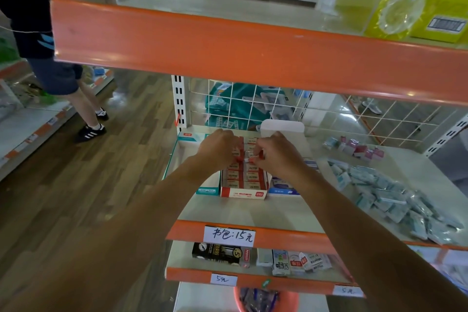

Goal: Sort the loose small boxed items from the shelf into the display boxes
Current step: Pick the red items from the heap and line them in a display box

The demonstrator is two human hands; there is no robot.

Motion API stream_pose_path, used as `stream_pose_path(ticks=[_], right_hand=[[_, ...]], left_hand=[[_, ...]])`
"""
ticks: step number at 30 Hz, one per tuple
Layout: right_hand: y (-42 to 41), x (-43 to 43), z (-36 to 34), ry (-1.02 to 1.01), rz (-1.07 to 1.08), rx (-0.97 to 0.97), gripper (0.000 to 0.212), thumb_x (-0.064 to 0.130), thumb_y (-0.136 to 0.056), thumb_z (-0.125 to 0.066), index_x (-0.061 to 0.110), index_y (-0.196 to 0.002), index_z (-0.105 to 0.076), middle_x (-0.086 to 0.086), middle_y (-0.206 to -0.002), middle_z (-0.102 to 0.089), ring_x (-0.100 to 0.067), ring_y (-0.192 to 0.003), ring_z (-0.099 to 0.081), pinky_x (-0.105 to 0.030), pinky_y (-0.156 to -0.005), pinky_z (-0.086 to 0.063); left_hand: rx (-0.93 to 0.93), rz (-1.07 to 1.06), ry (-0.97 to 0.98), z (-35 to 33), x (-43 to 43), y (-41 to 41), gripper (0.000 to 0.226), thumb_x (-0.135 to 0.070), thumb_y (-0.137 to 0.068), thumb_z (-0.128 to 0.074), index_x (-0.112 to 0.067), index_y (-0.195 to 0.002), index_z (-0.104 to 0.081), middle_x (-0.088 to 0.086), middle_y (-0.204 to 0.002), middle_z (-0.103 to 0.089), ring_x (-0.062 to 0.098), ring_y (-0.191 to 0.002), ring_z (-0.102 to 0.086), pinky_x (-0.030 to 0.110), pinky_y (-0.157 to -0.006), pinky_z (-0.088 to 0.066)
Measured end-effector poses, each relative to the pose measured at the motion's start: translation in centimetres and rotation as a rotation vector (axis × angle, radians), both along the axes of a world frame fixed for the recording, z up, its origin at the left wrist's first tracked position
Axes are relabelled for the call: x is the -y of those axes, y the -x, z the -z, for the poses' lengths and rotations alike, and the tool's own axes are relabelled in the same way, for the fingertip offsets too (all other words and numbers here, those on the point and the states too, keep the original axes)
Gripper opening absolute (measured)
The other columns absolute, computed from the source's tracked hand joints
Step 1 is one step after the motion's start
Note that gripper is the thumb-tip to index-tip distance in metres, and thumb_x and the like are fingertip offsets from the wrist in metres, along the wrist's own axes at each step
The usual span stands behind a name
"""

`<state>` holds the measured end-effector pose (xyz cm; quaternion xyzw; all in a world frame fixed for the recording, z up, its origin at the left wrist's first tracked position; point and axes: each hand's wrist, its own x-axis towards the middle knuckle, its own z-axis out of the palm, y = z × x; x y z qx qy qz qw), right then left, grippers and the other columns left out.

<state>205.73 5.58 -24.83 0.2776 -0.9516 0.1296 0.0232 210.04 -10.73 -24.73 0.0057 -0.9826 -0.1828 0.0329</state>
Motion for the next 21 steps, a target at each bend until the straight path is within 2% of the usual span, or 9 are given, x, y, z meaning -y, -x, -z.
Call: stream_pose_path(ticks=[3, 8, 13, 21], right_hand=[[0.14, 0.29, 0.09, -0.034, -0.009, -0.031, 0.017, 0.032, -0.085, -0.071, 0.021, -0.096, -0.066, -0.003, -0.107, -0.058, -0.015, -0.086, -0.051, -0.026, -0.078, -0.047], [0.18, 0.53, 0.28, -0.063, -0.051, -0.050, 0.018, 0.029, -0.085, -0.071, 0.017, -0.097, -0.068, -0.001, -0.106, -0.065, -0.017, -0.098, -0.053, -0.033, -0.085, -0.050], [0.51, 0.41, 0.33, -0.035, -0.058, -0.014, 0.020, 0.033, -0.088, -0.066, 0.015, -0.095, -0.070, -0.002, -0.101, -0.067, -0.016, -0.089, -0.057, -0.033, -0.080, -0.053], [0.20, 0.70, 0.35, -0.022, -0.027, 0.017, 0.021, 0.031, -0.090, -0.065, 0.017, -0.105, -0.067, -0.002, -0.109, -0.068, -0.019, -0.092, -0.063, -0.035, -0.086, -0.053]], left_hand=[[0.020, -0.004, 0.000, 0.10, 0.07, -0.06, 0.030, -0.025, -0.090, -0.063, -0.025, -0.120, -0.065, 0.001, -0.112, -0.057, 0.019, -0.100, -0.055, 0.030, -0.085, -0.053], [0.060, -0.006, -0.042, 0.06, 0.21, -0.12, 0.029, -0.032, -0.094, -0.056, -0.025, -0.121, -0.065, 0.000, -0.113, -0.055, 0.017, -0.096, -0.051, 0.027, -0.079, -0.048], [0.044, -0.007, -0.035, 0.11, 0.25, -0.28, 0.028, -0.029, -0.094, -0.056, -0.026, -0.120, -0.065, 0.000, -0.119, -0.054, 0.021, -0.108, -0.048, 0.032, -0.088, -0.048], [0.046, 0.004, 0.070, 0.22, -0.08, 0.12, 0.033, -0.028, -0.094, -0.056, -0.027, -0.126, -0.060, -0.002, -0.121, -0.055, 0.017, -0.108, -0.046, 0.031, -0.082, -0.047]])
